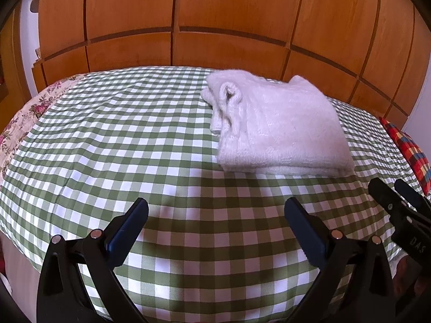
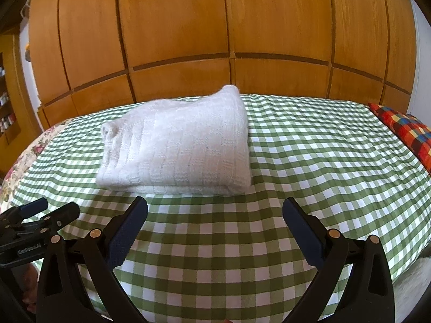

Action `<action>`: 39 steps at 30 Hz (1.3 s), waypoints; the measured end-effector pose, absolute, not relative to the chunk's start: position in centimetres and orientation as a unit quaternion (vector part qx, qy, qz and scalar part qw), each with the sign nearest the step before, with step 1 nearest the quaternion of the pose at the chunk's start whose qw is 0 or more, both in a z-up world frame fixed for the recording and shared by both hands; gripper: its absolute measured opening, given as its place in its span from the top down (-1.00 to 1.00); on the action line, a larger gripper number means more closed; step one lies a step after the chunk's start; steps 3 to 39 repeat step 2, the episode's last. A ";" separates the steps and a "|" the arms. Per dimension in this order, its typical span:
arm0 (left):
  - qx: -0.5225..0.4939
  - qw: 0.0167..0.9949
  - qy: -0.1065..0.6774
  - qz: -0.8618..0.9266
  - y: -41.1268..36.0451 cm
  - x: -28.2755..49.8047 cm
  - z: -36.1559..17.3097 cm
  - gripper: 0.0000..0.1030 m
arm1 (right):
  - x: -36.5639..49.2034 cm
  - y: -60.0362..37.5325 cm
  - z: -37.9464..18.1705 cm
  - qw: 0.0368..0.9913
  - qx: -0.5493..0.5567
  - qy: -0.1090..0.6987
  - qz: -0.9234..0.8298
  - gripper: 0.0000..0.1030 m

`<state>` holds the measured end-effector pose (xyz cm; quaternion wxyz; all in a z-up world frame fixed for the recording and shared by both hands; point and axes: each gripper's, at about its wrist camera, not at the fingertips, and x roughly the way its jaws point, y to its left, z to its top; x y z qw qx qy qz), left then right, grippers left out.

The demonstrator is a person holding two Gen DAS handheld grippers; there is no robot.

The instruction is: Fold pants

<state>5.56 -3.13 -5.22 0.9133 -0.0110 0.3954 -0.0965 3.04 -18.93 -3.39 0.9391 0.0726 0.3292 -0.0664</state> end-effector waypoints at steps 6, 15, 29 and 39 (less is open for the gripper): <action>-0.016 0.908 0.406 -0.100 -2.9 6.2 -5.7 -0.96 | 3.7 -19.9 -4.0 0.934 0.083 0.339 -0.072 -0.93; -0.016 0.908 0.406 -0.100 -2.9 6.2 -5.7 -0.96 | 3.7 -19.9 -4.0 0.934 0.083 0.339 -0.072 -0.93; -0.016 0.908 0.406 -0.100 -2.9 6.2 -5.7 -0.96 | 3.7 -19.9 -4.0 0.934 0.083 0.339 -0.072 -0.93; -0.016 0.908 0.406 -0.100 -2.9 6.2 -5.7 -0.96 | 3.7 -19.9 -4.0 0.934 0.083 0.339 -0.072 -0.93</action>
